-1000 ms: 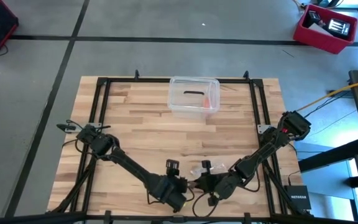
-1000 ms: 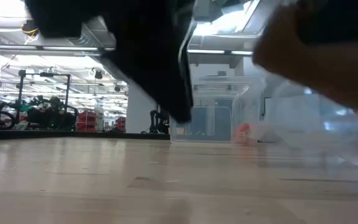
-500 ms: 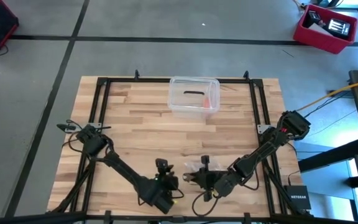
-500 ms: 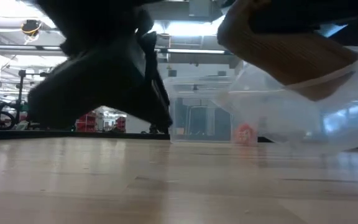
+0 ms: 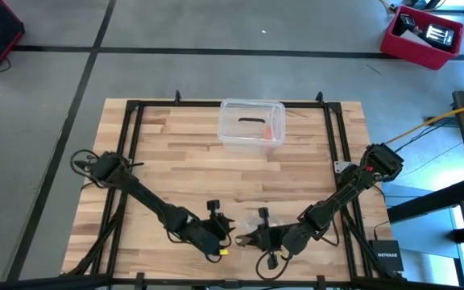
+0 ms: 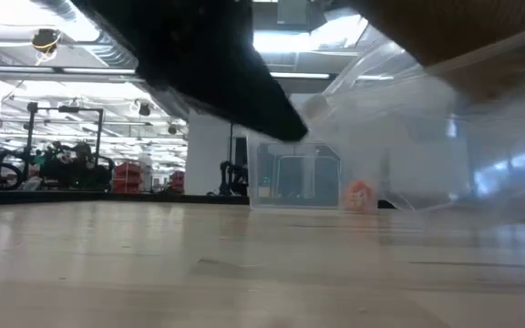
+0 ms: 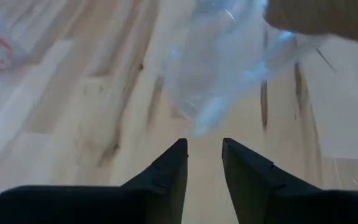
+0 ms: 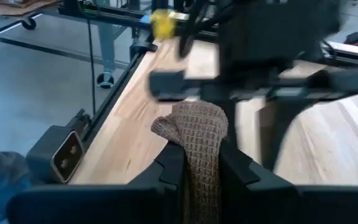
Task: Roll bandage
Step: Put the brown bandage into the transparent zip bag
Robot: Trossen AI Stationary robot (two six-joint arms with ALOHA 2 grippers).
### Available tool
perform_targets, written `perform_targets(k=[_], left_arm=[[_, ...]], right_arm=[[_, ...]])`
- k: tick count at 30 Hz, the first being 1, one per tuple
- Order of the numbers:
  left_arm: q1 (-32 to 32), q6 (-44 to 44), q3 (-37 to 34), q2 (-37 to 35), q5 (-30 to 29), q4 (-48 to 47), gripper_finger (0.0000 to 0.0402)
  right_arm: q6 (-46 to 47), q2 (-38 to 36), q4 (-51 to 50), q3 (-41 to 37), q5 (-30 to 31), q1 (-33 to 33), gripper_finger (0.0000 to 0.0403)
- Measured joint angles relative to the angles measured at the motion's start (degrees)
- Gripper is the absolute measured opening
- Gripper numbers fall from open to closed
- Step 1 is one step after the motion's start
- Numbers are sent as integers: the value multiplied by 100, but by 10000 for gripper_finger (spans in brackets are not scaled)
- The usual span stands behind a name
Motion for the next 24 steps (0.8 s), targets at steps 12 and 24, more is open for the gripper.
perform_targets(k=[12, 24], left_arm=[[-39, 464, -167, -214, 46, 377, 95], [116, 1421, -167, 37, 34, 1039, 91]], right_arm=[[4, 0, 58, 0, -36, 16, 55], [9, 0, 113, 0, -40, 16, 55]])
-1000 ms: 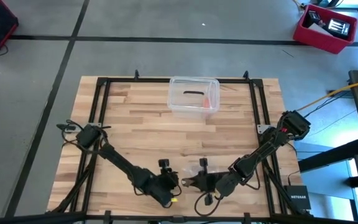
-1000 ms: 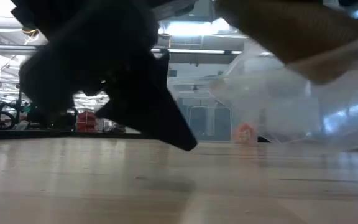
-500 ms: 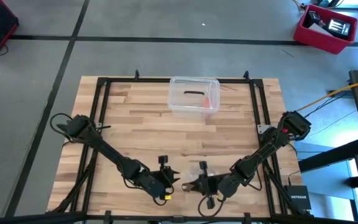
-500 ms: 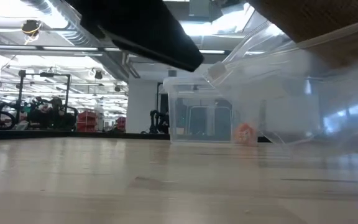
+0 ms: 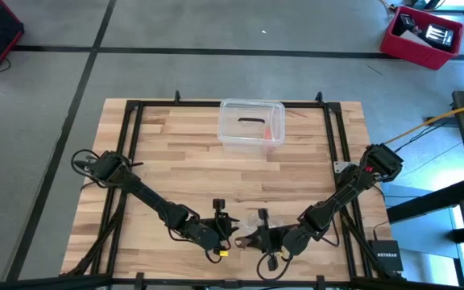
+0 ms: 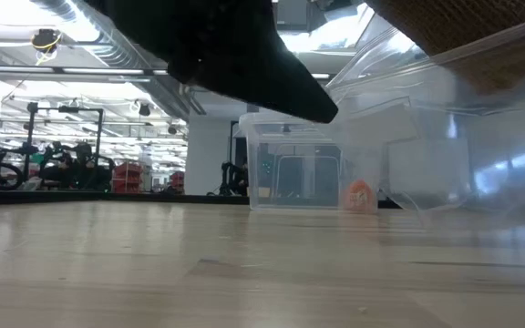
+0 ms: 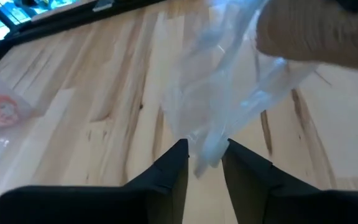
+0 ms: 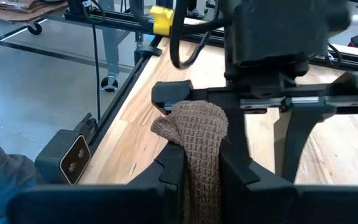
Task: Roll bandage
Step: Put the brown bandage into the transparent zip bag
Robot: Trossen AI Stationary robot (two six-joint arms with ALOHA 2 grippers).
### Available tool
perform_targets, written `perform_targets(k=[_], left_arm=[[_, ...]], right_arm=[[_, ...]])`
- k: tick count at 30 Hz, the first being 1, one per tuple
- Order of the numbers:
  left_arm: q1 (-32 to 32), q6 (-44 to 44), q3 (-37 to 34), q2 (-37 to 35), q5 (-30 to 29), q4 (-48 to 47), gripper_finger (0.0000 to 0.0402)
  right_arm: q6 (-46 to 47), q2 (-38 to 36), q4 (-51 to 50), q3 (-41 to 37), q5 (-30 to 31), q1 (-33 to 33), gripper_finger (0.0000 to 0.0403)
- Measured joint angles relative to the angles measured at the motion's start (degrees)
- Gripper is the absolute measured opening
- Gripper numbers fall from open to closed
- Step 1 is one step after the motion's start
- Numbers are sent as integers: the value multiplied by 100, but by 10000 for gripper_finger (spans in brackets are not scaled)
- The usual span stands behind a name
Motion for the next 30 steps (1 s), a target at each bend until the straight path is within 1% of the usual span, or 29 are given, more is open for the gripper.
perform_targets(k=[2, 4, 6, 8, 12, 17, 21, 24, 26, 28, 30], left_arm=[[0, 0, 2, -2, -3, 50, 75], [21, 37, 2, -2, 1, 87, 51], [58, 125, 2, -2, 116, 96, 22], [83, 114, 2, -2, 284, 91, 12], [-2, 35, 16, -40, 549, 66, 19], [-247, 56, 139, -153, 635, 34, 9], [-342, 102, 151, -295, 674, -24, 13], [-365, 101, 149, -410, 642, -62, 24], [-372, 92, 149, -504, 561, -74, 25], [-368, 58, 154, -570, 497, -74, 23], [-355, 40, 158, -566, 475, -61, 18]], right_arm=[[-2, 0, 20, 0, 0, 0, 55], [-2, 0, 26, 0, 0, 0, 55], [-59, 0, 26, 0, 20, 0, 55], [-264, 0, 25, 0, 92, 0, 55], [-969, 0, 22, 0, 334, 38, 55], [-1655, 0, -230, 0, 417, 53, 55], [-2027, 0, -532, 2, 625, 90, 55], [-1986, -7, -715, 7, 572, 83, 55], [-1822, -4, -777, 3, 365, 81, 55], [-1574, 0, -857, 2, 166, 79, 55], [-1138, -2, -1121, 4, 29, 72, 55]])
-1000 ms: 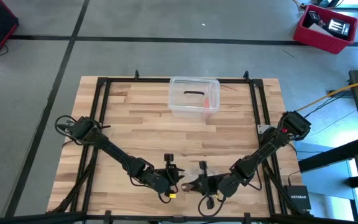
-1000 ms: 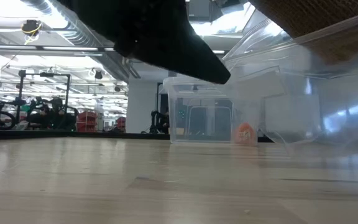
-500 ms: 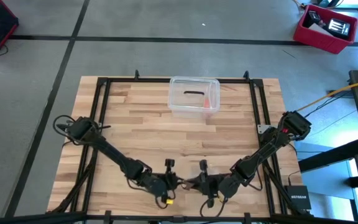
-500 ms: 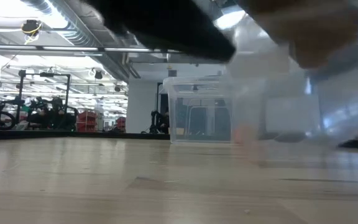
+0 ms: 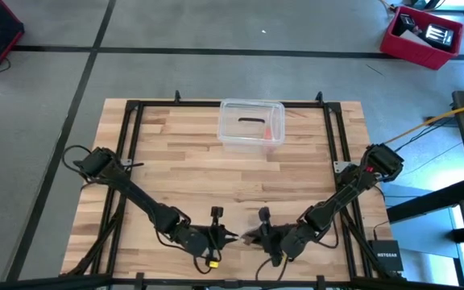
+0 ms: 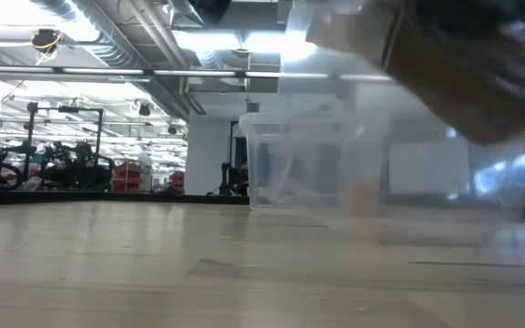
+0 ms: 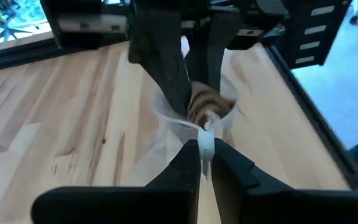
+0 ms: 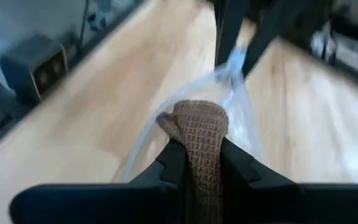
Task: Roll bandage
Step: Put the brown bandage into the transparent zip bag, then close the transparent zip bag
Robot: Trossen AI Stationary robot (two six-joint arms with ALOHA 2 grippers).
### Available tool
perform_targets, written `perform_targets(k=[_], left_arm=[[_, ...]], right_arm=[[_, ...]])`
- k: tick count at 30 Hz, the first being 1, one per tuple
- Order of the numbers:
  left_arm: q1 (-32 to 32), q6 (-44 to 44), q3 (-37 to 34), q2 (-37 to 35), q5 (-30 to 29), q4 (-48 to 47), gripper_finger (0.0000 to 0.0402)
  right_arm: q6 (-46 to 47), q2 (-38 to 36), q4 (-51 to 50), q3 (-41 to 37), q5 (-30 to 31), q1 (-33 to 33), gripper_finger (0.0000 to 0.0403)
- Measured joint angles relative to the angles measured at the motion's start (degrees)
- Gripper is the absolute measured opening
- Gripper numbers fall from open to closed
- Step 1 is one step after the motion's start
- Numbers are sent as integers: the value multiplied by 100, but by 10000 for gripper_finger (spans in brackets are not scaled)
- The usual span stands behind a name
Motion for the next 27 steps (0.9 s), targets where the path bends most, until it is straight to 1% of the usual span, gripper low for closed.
perform_targets(k=[3, 5, 8, 10, 12, 16, 17, 19, 22, 27], left_arm=[[20, 58, -8, 15, -16, 149, 16], [68, 12, -8, 15, -33, 216, 18], [118, -166, -8, 15, -2, 221, 26], [140, -215, -8, 8, 57, 227, 30], [141, -230, -5, 8, 86, 172, 29], [126, -249, 1, 6, 118, 37, 25], [126, -294, 3, 6, 118, 9, 25], [123, -354, 3, 6, 118, -41, 27], [126, -379, 3, 6, 112, -41, 32], [128, -383, 2, 6, 96, -36, 30]], right_arm=[[738, 2, -478, 0, 119, -69, 60], [1216, 0, -527, 0, 178, -158, 76], [1840, 9, -263, -7, 73, -362, 111], [2187, 9, -89, -7, -288, -511, 140], [2395, -30, -122, -1, -832, -620, 170], [2567, -301, -1108, 352, -1993, -772, 221], [2646, -382, -1412, 477, -2149, -769, 230], [2739, -490, -2033, 724, -2234, -748, 243], [2738, -610, -2861, 1137, -2308, -743, 251], [2853, -679, -3595, 1656, -2306, -750, 252]])
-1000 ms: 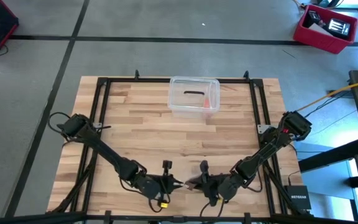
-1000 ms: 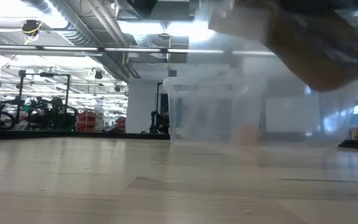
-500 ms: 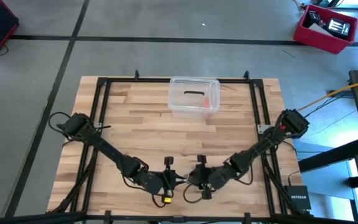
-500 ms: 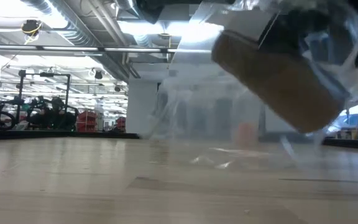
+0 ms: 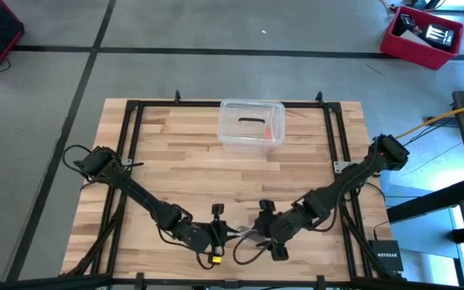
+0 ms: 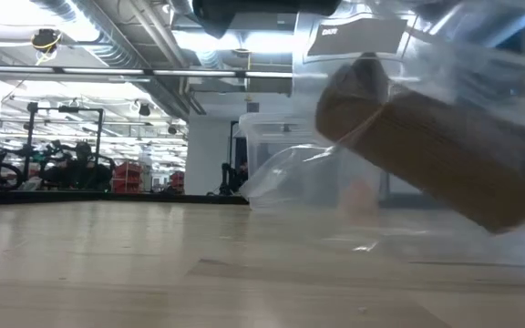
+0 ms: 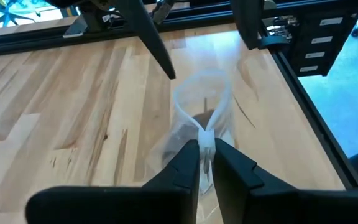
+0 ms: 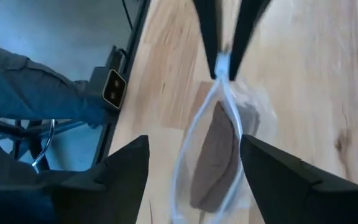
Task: Roll bandage
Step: Close the transparent zip bag
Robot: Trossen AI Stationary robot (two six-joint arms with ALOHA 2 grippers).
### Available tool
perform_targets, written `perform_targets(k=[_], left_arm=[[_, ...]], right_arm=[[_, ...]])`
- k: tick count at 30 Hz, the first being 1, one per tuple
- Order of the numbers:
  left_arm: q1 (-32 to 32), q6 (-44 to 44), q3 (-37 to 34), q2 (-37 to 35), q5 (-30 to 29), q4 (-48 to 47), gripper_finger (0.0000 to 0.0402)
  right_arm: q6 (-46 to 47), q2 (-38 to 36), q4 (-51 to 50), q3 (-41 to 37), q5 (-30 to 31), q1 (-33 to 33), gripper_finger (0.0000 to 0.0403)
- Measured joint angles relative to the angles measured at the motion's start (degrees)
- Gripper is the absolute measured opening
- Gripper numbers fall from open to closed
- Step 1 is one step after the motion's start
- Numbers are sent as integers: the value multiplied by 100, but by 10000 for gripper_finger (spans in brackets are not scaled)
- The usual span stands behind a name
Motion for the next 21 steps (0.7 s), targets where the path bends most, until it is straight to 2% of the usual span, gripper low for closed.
perform_targets(k=[5, 10, 18, 21], left_arm=[[1, 17, -1, 0, 0, 88, 26], [27, 61, -1, 0, -5, 283, 33], [68, 37, -1, 2, -4, 411, 27], [68, 37, -3, 2, -5, 456, 30]], right_arm=[[379, -3, -185, 345, 39, -2, 252], [573, 105, -50, 359, 658, 0, 252], [515, 520, -63, 359, 668, 0, 252], [491, 624, -66, 359, 631, 0, 231]])
